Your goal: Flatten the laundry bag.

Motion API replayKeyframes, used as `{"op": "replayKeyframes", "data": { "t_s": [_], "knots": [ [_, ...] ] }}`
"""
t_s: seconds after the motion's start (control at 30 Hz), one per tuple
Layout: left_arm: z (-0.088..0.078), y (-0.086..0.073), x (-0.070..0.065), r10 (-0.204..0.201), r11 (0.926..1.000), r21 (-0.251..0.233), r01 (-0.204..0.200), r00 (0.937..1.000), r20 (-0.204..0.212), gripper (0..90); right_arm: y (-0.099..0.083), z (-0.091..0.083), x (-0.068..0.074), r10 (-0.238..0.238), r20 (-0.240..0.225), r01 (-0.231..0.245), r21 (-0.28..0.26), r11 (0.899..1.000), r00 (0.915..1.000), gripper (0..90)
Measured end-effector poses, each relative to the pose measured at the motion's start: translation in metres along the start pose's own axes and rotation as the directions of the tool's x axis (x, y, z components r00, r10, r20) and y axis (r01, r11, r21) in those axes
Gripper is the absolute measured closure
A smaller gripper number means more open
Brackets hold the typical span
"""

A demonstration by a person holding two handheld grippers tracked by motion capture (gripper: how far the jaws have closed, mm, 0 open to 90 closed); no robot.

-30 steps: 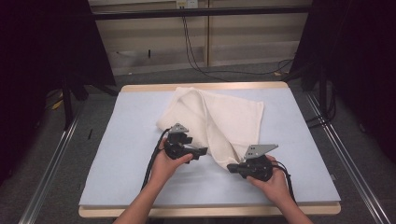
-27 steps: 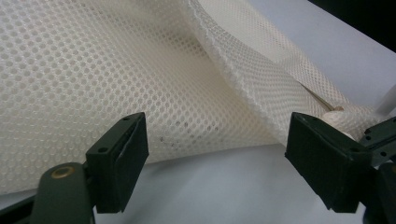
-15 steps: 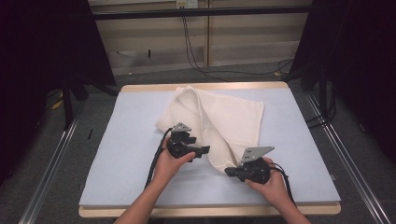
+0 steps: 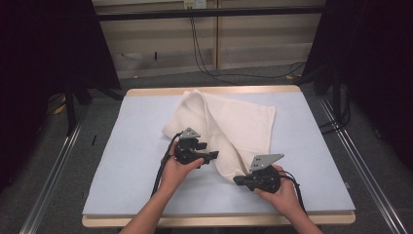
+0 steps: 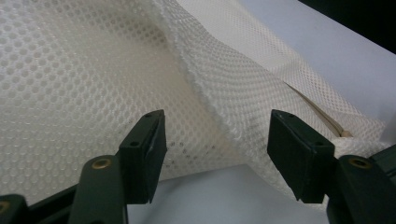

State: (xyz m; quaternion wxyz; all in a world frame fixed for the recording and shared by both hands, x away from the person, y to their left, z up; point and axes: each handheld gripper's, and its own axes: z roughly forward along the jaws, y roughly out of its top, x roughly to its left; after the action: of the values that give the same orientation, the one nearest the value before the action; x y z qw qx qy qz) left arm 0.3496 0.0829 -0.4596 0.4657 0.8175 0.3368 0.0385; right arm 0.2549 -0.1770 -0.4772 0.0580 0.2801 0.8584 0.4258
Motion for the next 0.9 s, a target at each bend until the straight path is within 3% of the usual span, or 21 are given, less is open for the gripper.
{"op": "replayKeyframes", "data": {
  "t_s": [0.23, 0.37, 0.47, 0.57, 0.77, 0.9],
  "knots": [
    [0.001, -0.001, 0.002, -0.018, 0.9995, -0.024, 0.019, 0.999, 0.04, 41.2, 0.0, 0.0, 0.0, -0.001, -0.004, 0.001, 0.005, 1.0, 1.0, 89.0],
    [0.003, -0.002, 0.004, -0.027, 0.9994, -0.017, 0.029, 0.9965, 0.079, 56.7, -0.001, 0.0, 0.0, 0.002, -0.005, -0.002, 0.004, 1.0, 1.0, 88.9],
    [0.005, -0.004, 0.006, -0.061, 0.9981, -0.006, 0.062, 0.9912, 0.118, 71.7, -0.001, 0.001, -0.001, 0.003, -0.003, -0.003, 0.004, 1.0, 1.0, 88.6],
    [0.002, -0.003, 0.006, -0.071, 0.9975, 0.005, 0.07, 0.99, 0.122, 84.4, -0.001, 0.0, -0.001, 0.005, -0.004, -0.005, 0.003, 1.0, 1.0, 87.8],
    [0.0, -0.005, 0.005, -0.049, 0.9986, 0.024, 0.047, 0.9924, 0.113, 86.0, -0.002, -0.003, -0.003, 0.002, -0.005, -0.003, -0.007, 1.0, 1.0, 84.8],
    [0.0, -0.009, 0.006, -0.063, 0.9979, 0.024, 0.061, 0.9924, 0.106, 86.0, -0.003, -0.01, -0.007, 0.012, -0.012, -0.012, -0.02, 1.0, 0.9999, 80.8]
  ]
}}
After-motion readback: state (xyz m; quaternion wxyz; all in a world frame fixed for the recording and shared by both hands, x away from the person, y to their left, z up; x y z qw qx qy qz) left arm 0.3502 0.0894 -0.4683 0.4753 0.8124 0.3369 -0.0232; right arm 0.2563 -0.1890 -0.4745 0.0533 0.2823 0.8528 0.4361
